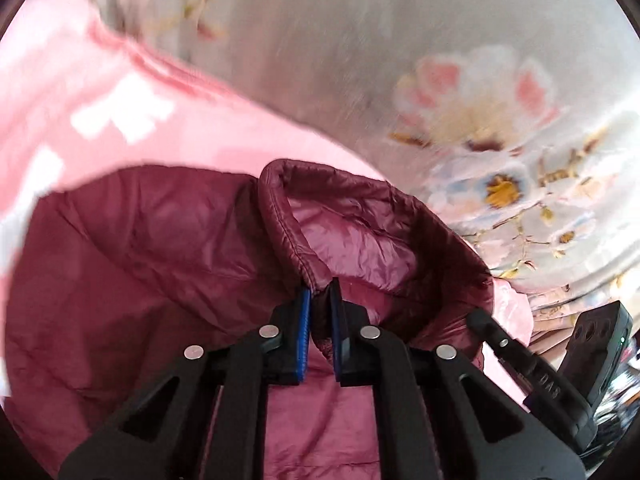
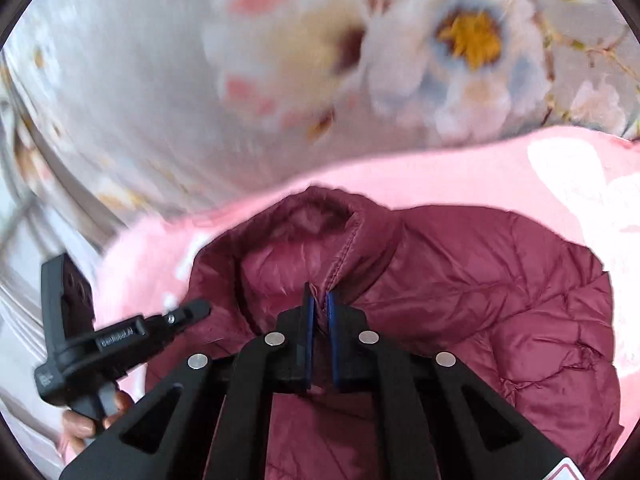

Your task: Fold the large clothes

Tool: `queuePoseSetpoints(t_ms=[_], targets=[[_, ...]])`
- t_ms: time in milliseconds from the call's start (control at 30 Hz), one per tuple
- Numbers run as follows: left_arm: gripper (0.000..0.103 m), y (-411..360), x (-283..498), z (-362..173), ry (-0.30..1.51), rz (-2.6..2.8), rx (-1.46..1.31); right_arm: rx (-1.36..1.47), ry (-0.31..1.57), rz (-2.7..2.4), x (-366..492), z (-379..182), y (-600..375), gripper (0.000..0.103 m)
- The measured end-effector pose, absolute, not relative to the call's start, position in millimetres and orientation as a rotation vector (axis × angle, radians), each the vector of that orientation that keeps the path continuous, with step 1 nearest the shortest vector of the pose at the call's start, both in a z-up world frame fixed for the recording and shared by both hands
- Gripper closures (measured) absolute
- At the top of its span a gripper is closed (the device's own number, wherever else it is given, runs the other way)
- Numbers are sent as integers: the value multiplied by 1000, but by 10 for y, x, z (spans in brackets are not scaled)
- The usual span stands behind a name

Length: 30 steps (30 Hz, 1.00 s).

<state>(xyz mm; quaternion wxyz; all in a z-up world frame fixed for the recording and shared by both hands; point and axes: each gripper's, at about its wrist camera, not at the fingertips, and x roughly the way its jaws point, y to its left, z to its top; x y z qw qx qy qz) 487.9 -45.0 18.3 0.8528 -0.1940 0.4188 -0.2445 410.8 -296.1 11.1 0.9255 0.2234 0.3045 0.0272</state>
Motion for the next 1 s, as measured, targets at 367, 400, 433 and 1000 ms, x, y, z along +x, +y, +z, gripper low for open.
queuePoseSetpoints(t_ms=[367,400,433,1000], targets=[[94,-542,4843,-554,957,-433,-289,437,810,-53,4176,-689,-3079,97],[94,-546,4836,-564,949,-434,-284,454,807,-40,4153,-675,-3086,92],[93,-554,4828,-576,938,-435,-280,483,798,-19,4113,-647,-3097,88],[93,-744,4724,-550,877,-377,-131,364,804,-112,4036,-732,-2803,94]])
